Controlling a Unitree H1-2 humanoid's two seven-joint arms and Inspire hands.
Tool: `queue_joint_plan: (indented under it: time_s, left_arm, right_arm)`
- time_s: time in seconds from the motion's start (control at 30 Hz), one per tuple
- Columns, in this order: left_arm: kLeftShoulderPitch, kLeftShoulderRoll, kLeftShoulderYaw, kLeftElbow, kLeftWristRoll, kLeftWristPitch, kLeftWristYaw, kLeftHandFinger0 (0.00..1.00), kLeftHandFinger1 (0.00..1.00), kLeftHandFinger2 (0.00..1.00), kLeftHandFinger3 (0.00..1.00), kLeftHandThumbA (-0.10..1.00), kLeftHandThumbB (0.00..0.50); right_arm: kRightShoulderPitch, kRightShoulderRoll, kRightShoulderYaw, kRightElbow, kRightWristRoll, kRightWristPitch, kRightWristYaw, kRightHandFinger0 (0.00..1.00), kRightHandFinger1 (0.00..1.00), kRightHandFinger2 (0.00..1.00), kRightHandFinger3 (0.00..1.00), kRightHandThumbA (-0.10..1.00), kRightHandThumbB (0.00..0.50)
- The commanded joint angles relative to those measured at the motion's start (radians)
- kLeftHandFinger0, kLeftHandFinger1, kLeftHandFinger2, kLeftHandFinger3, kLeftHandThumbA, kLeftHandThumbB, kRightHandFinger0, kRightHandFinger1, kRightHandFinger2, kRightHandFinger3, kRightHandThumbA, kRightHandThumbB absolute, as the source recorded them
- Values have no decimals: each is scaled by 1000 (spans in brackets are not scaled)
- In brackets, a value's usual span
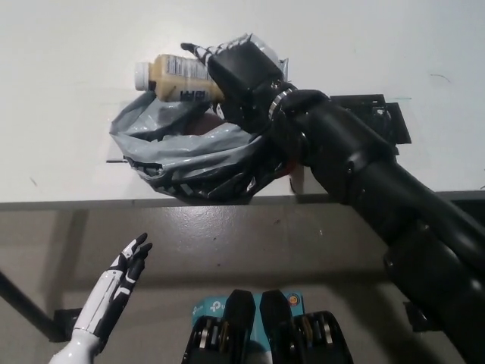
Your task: Use the right hand to pick up a bottle of protein shake and place it into a plastic bag on the left side
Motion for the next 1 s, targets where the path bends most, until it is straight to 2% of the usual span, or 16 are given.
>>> queue_joint_plan:
  time_s: [0.0,0.03,0.1,0.13,0.27,0.33,0.43,0.53,0.6,0.67,0.7,0.77,0.8,0.87,0.9,0.97]
  left_arm:
    - [-32,-9,-6,-27,-9,-23,-8,1000,1000,1000,1000,1000,189]
    - [-32,-7,-4,-31,-9,-21,-9,1000,1000,1000,1000,1000,187]
    - [-36,-3,1,-26,-8,-27,-8,1000,1000,1000,1000,1000,186]
    - [-42,-3,3,-20,-8,-30,-6,1000,1000,1000,1000,1000,188]
    - [-38,1,10,-27,-24,-18,-15,1000,1000,1000,1000,1000,196]
    - [-18,6,13,-34,-29,-20,-19,1000,1000,1000,1000,1000,179]
    - [0,10,8,-35,-17,-29,-18,1000,1000,1000,1000,1000,186]
    - [-2,15,8,-30,-19,-30,-23,1000,1000,1000,1000,1000,172]
    - [-2,16,11,-29,-32,-30,-28,1000,1000,1000,1000,1000,156]
    - [1,18,14,-29,-40,-33,-29,1000,1000,1000,1000,1000,144]
    - [3,18,16,-31,-45,-36,-30,1000,1000,1000,1000,1000,142]
    - [12,15,20,-45,-33,-42,-16,1000,1000,1000,1000,1000,149]
    - [14,15,21,-47,-25,-41,-12,1000,1000,1000,1000,1000,154]
    - [22,18,27,-55,-25,-41,-10,1000,1000,1000,1000,1000,161]
    - [26,25,32,-62,-28,-37,-13,1000,1000,1000,1000,1000,160]
    - [34,35,40,-77,-40,-34,-21,1000,1000,1000,1000,1000,150]
  right_arm:
    - [-85,-46,-169,-225,249,48,366,1000,1000,1000,1000,668,274]
    - [-83,-47,-179,-250,253,57,379,1000,1000,1000,1000,752,281]
    - [-89,-51,-200,-295,268,68,402,1000,1000,1000,1000,779,302]
    - [-97,-55,-213,-309,274,68,411,1000,1000,1000,1000,774,316]
    - [-86,-69,-269,-407,305,109,447,1000,1000,1000,1000,734,321]
    - [-64,-70,-304,-463,330,142,460,1000,1000,1000,1000,731,345]
    - [-35,-84,-344,-550,351,185,480,1000,1000,1000,1000,743,343]
    - [-41,-109,-392,-619,388,243,530,1000,1000,1000,1000,804,397]
    - [-50,-125,-421,-658,422,269,566,1000,1000,1000,1000,839,469]
    - [-53,-135,-440,-692,438,281,587,1000,1000,1000,1000,876,495]
    - [-56,-142,-453,-706,461,286,606,1000,1000,1000,1000,875,489]
    - [-58,-169,-509,-808,529,310,627,1000,1000,1000,1000,995,489]
    - [-52,-177,-527,-846,547,319,627,1000,1000,1000,1000,1000,486]
    - [-8,-222,-605,-1042,598,347,601,1000,1000,1000,1000,1000,425]
    - [13,-238,-632,-1117,611,365,591,1000,1000,1000,1000,1000,415]
    - [66,-278,-705,-1304,656,431,574,1000,1000,1000,1000,1000,432]
